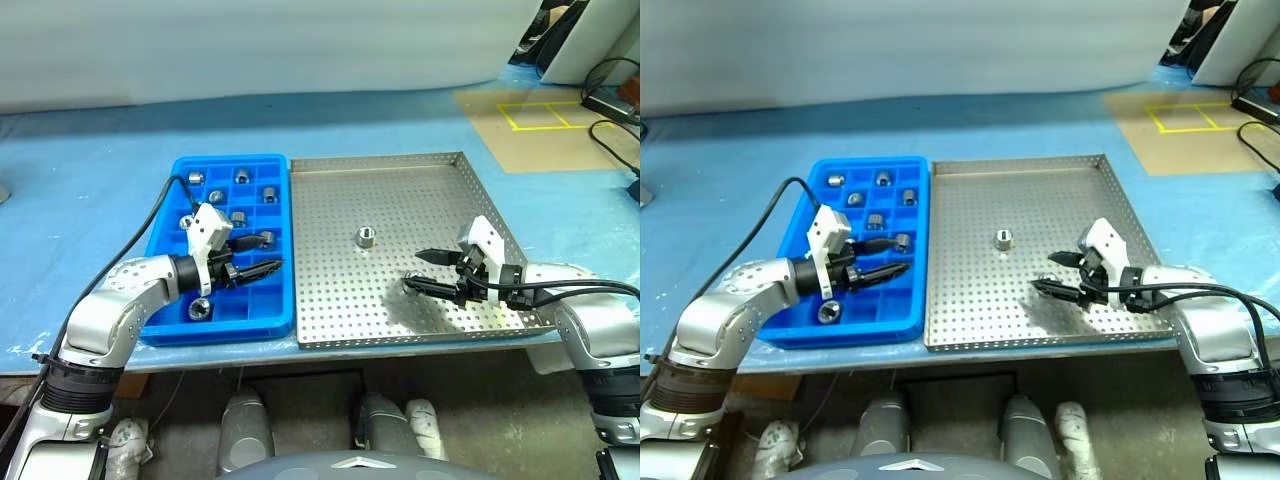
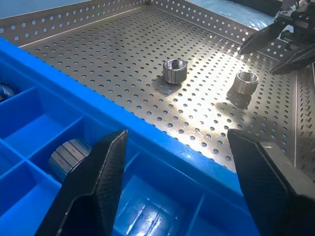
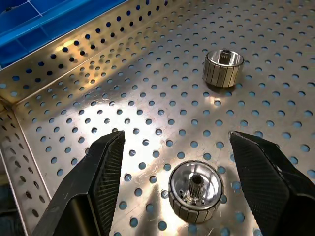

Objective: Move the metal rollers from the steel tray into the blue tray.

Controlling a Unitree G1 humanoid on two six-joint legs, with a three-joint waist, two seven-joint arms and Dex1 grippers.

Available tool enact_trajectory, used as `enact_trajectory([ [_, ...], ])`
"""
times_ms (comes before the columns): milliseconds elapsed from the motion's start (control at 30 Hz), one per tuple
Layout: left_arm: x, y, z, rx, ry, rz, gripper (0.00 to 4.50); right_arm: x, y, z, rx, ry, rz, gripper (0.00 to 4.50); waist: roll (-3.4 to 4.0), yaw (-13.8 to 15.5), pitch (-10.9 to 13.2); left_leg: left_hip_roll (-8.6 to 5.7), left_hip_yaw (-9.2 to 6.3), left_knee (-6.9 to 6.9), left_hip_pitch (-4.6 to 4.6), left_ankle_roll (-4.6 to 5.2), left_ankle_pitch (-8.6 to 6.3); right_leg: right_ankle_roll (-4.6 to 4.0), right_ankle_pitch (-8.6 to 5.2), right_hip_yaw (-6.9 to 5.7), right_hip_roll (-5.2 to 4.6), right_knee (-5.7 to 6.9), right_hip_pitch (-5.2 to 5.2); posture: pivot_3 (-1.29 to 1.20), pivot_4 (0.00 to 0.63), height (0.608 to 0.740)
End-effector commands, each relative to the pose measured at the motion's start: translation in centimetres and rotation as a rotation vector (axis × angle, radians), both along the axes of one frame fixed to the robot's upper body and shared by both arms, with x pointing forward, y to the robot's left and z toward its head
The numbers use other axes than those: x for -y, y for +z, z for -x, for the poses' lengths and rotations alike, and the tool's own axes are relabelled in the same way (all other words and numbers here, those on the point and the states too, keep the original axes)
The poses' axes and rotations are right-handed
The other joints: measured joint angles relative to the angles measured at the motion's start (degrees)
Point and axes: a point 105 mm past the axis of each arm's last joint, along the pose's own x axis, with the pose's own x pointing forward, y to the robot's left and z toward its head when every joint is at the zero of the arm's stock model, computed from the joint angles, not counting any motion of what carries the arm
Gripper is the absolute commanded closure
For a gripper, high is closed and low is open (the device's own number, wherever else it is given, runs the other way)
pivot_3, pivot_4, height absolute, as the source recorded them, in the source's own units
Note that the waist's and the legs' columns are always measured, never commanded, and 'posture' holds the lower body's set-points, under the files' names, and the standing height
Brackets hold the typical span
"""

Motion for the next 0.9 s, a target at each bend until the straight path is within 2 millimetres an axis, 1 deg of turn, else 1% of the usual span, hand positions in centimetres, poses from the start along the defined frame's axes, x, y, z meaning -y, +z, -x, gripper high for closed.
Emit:
enact_trajectory([
  [33,0.3,0.7,-0.4,0.038,-0.022,0.005,1.08,-0.1,0.3,-0.1,0.036,-0.028,-0.015,0.91,0.00,-0.24,0.00,-0.01,0.01,0.00,0.04,0.00,0.00,0.01,-0.01,0.00,0.00,0.00,0.03,-0.06,0.150,0.740],
  [133,0.5,0.7,-0.6,0.041,-0.033,0.004,1.08,0.3,-1.1,-0.3,0.019,-0.068,0.003,0.91,0.00,-0.36,0.00,0.00,0.01,-0.01,0.04,0.02,-0.01,0.00,0.00,0.00,0.00,0.00,0.04,-0.06,0.150,0.740],
  [300,0.8,0.6,-0.6,0.042,-0.045,-0.001,1.08,0.6,-2.4,-0.5,0.008,-0.119,0.036,0.91,0.01,-0.68,-0.01,-0.01,0.05,-0.01,-0.16,0.03,-0.02,0.01,-0.01,0.00,0.01,-0.09,-0.09,-0.06,0.150,0.740],
  [500,1.1,1.1,-0.4,0.048,-0.051,-0.006,1.08,-0.6,-2.2,-0.5,-0.010,-0.109,0.033,0.91,0.01,-0.69,-0.01,0.00,0.06,-0.01,-0.14,0.04,-0.03,0.01,-0.02,0.00,0.00,-0.09,-0.10,-0.07,0.150,0.740],
  [600,1.3,1.3,-0.4,0.050,-0.051,-0.007,1.08,-1.1,-2.1,-0.4,-0.019,-0.083,0.044,1.58,0.01,-0.69,-0.01,-0.01,0.08,0.01,-0.08,0.06,-0.04,0.01,-0.02,0.00,-0.01,-0.05,-0.06,-0.06,0.150,0.740],
  [700,1.3,1.4,-0.3,0.050,-0.052,-0.009,1.08,-0.8,-2.3,-1.1,-0.006,-0.109,0.073,2.57,0.01,-0.70,-0.01,0.00,0.08,0.00,-0.05,0.06,-0.04,0.01,-0.02,0.01,0.00,-0.02,-0.06,-0.06,0.150,0.740],
  [767,1.3,1.4,-0.3,0.048,-0.050,-0.009,1.08,-1.1,-1.9,-1.0,-0.006,-0.086,0.049,2.81,0.01,-0.69,-0.01,0.00,0.08,0.00,-0.06,0.05,-0.03,0.01,-0.02,0.01,0.00,-0.02,-0.06,-0.06,0.150,0.740],
  [833,1.3,1.5,-0.2,0.047,-0.050,-0.010,1.08,-1.2,-1.5,-1.1,0.003,-0.084,0.045,2.82,0.02,-0.64,-0.01,0.00,0.08,-0.02,-0.07,0.04,-0.03,0.01,-0.02,0.01,0.00,-0.04,-0.06,-0.06,0.150,0.740],
  [900,1.3,1.6,-0.1,0.047,-0.049,-0.012,1.08,-1.1,-1.1,-1.6,0.026,-0.101,0.053,2.82,0.01,-0.67,-0.01,0.00,0.08,-0.03,-0.10,0.02,-0.02,0.01,-0.02,0.01,0.00,-0.07,-0.07,-0.06,0.150,0.740],
])
